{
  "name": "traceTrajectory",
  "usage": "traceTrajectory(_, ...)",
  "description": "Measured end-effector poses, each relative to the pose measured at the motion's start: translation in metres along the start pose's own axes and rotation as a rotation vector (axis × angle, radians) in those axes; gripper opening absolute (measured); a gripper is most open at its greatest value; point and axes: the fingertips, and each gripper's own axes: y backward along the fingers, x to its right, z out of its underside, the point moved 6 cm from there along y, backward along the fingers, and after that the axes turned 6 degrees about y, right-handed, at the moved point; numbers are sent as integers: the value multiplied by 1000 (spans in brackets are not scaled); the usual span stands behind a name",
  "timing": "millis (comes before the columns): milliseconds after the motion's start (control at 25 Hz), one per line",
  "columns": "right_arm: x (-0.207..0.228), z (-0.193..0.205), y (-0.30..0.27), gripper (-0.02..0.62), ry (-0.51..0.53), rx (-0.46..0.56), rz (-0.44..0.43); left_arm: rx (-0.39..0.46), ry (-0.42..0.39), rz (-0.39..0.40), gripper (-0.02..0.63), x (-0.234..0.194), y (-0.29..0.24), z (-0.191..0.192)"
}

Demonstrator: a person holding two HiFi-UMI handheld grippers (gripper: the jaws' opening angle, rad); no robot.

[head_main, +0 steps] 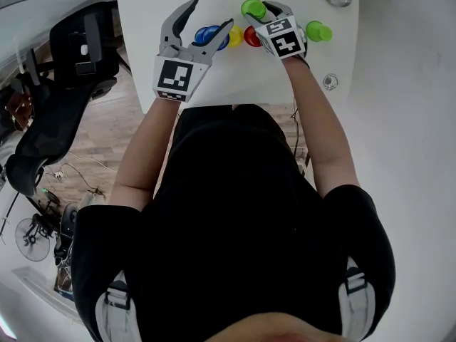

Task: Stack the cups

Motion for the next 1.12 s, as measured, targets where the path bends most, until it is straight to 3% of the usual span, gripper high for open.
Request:
traceTrajectory(640,-7,-49,68,232,76,118,10,23,-21,-25,336,12,21,-7)
traceTrajectory(1120,-47,-33,91,232,108,78,-86,37,-32,-48,336,23,39,-4)
